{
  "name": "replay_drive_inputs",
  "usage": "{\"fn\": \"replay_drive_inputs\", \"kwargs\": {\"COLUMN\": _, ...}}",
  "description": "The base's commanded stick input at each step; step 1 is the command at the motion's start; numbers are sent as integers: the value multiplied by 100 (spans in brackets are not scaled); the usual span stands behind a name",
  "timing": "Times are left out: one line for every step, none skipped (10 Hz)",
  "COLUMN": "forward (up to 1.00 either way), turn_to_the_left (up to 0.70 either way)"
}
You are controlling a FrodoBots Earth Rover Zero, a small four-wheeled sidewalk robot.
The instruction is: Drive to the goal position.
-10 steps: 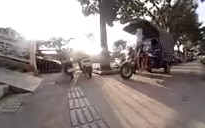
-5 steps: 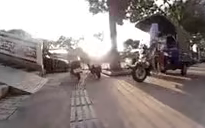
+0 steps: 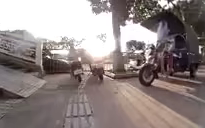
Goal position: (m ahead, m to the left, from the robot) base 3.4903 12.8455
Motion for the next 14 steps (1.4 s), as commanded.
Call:
{"fn": "replay_drive_inputs", "kwargs": {"forward": 70, "turn_to_the_left": 14}}
{"fn": "replay_drive_inputs", "kwargs": {"forward": 70, "turn_to_the_left": 14}}
{"fn": "replay_drive_inputs", "kwargs": {"forward": 70, "turn_to_the_left": 14}}
{"fn": "replay_drive_inputs", "kwargs": {"forward": 70, "turn_to_the_left": 14}}
{"fn": "replay_drive_inputs", "kwargs": {"forward": 70, "turn_to_the_left": 14}}
{"fn": "replay_drive_inputs", "kwargs": {"forward": 70, "turn_to_the_left": 14}}
{"fn": "replay_drive_inputs", "kwargs": {"forward": 70, "turn_to_the_left": 14}}
{"fn": "replay_drive_inputs", "kwargs": {"forward": 70, "turn_to_the_left": 14}}
{"fn": "replay_drive_inputs", "kwargs": {"forward": 62, "turn_to_the_left": 17}}
{"fn": "replay_drive_inputs", "kwargs": {"forward": 46, "turn_to_the_left": 22}}
{"fn": "replay_drive_inputs", "kwargs": {"forward": 45, "turn_to_the_left": 0}}
{"fn": "replay_drive_inputs", "kwargs": {"forward": 45, "turn_to_the_left": 0}}
{"fn": "replay_drive_inputs", "kwargs": {"forward": 45, "turn_to_the_left": 0}}
{"fn": "replay_drive_inputs", "kwargs": {"forward": 45, "turn_to_the_left": 0}}
